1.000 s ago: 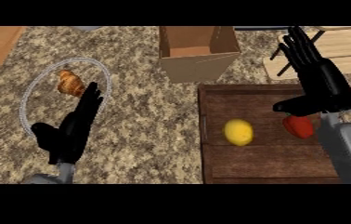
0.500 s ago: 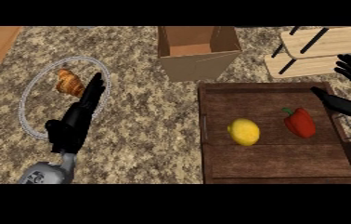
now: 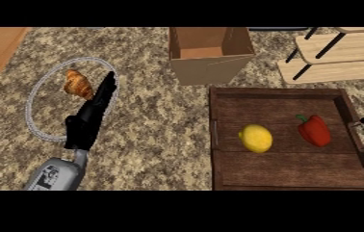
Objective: Pick the bell pepper from the tray and place it in the tiered shelf
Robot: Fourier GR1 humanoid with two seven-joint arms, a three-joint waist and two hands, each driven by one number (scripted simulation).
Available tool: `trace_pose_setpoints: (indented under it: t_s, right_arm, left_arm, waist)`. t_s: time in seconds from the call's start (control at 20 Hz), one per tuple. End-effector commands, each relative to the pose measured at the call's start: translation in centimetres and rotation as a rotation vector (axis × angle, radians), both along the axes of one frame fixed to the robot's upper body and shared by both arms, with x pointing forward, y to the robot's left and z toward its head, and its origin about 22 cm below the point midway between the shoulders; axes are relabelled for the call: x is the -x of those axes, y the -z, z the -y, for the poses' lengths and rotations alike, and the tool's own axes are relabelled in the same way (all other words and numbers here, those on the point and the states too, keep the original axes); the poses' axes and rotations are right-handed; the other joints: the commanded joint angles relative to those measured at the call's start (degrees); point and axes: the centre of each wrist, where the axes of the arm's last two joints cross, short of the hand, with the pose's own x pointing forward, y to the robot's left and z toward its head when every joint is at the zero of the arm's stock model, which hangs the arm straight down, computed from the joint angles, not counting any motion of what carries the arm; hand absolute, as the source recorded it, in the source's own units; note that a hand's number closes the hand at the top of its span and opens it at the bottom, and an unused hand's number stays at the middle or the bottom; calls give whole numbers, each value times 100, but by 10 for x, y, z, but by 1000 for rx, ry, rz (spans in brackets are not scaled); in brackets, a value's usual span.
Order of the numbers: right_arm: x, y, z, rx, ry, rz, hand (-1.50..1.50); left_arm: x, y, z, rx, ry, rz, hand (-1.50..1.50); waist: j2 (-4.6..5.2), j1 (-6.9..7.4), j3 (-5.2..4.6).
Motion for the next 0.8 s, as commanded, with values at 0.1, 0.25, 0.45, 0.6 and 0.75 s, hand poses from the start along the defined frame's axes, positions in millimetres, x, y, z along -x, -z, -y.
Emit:
trace_pose_setpoints:
  t_s: [0.1,0.25,0.45,0.6,0.75]
  right_arm:
    - [-13,-60,0,201,-148,-90,-150]
    - [-12,-59,-8,281,-176,-157,-150]
    - [-12,-101,-33,485,-258,-256,-150]
    - [-14,-121,-48,628,-299,-344,-150]
    - [-6,-132,-61,805,-336,-402,-150]
  left_arm:
    - [0,9,7,6,21,-12,0]
    - [0,14,-1,-2,-1,5,0]
    - [2,18,4,-2,-7,-17,0]
    - [-6,4,4,-7,5,-18,0]
    - [-7,7,-9,-2,-15,-17,0]
  waist:
    - [-35,1,-13]
    - [-30,9,-10]
    - [-63,-81,-24]
    - [-61,-64,-21]
    - [-62,-105,-22]
